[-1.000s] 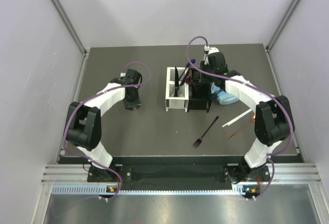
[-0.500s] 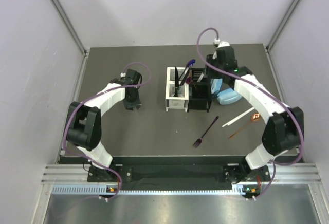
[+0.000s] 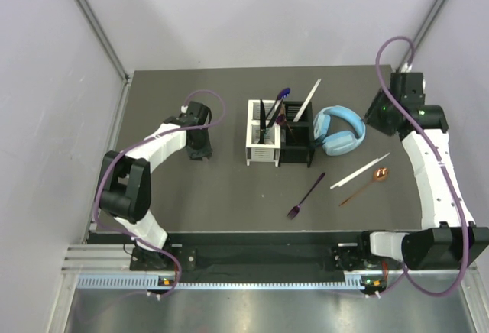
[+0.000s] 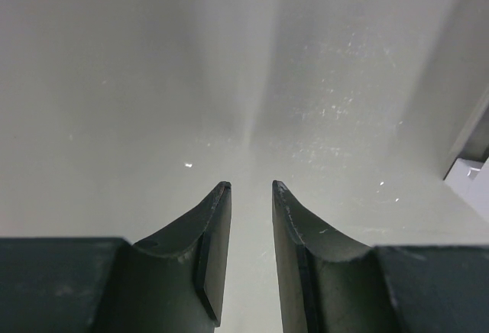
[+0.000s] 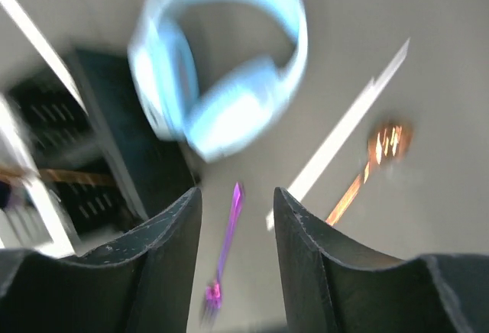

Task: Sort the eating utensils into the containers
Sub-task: Place the chopstick in the container, then pick up the chopstick from the center of the board.

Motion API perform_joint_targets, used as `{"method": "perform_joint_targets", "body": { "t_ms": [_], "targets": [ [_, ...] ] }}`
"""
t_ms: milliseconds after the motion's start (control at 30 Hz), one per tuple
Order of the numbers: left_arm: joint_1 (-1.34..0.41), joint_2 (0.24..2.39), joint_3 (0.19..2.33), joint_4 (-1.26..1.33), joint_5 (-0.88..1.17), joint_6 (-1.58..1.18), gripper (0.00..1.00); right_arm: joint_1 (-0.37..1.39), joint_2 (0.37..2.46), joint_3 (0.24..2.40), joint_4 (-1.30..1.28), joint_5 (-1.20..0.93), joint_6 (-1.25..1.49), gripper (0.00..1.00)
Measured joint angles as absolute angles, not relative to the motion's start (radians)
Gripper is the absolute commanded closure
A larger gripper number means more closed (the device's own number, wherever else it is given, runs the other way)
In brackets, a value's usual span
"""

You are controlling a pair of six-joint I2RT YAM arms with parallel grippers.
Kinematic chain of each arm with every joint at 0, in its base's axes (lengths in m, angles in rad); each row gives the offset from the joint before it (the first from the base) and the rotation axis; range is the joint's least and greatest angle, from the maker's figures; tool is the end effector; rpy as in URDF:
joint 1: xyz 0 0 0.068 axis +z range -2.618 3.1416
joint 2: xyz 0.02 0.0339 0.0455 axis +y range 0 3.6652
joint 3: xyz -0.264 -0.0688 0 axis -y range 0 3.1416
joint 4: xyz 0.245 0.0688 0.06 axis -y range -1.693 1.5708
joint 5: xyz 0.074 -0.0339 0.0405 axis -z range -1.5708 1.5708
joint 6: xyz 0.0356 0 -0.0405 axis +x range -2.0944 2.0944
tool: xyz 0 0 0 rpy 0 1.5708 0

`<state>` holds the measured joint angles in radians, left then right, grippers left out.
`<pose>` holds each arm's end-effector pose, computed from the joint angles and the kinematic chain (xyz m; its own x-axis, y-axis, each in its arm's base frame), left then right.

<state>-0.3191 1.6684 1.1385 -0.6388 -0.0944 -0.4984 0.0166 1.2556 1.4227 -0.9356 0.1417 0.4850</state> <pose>0.3147 -0.1004 0.2035 -0.9000 -0.2038 -0.3852 -0.1741 0.9785 -0.1109 0.2484 -0.0009 0.3885 -0.5751 0.4521 -0.6818 0.3993 0.8826 0.2483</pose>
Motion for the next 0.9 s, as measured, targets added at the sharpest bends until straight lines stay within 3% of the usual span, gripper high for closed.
{"method": "perform_joint_targets", "body": {
  "t_ms": [167, 300, 600, 900],
  "targets": [
    [-0.318, 1.678, 1.135, -0.614, -0.089, -0.498, 0.67, 0.016, 1.251, 1.293, -1.064, 0.054, 0.541, 0.55],
    [-0.316, 1.678, 1.124, -0.601, -0.083, -0.498, 0.67, -0.053, 1.24, 1.207, -1.091, 0.02, 0.551, 0.42],
    [-0.308, 1.678, 1.119, -0.597, -0.075, -0.495, 0.67, -0.155, 1.288, 0.958, -1.032, -0.116, 0.543, 0.41],
    [-0.308, 1.678, 1.119, -0.599, -0.068, -0.495, 0.67, -0.156, 1.515, 0.945, -0.87, -0.168, 0.555, 0.45]
  ]
}}
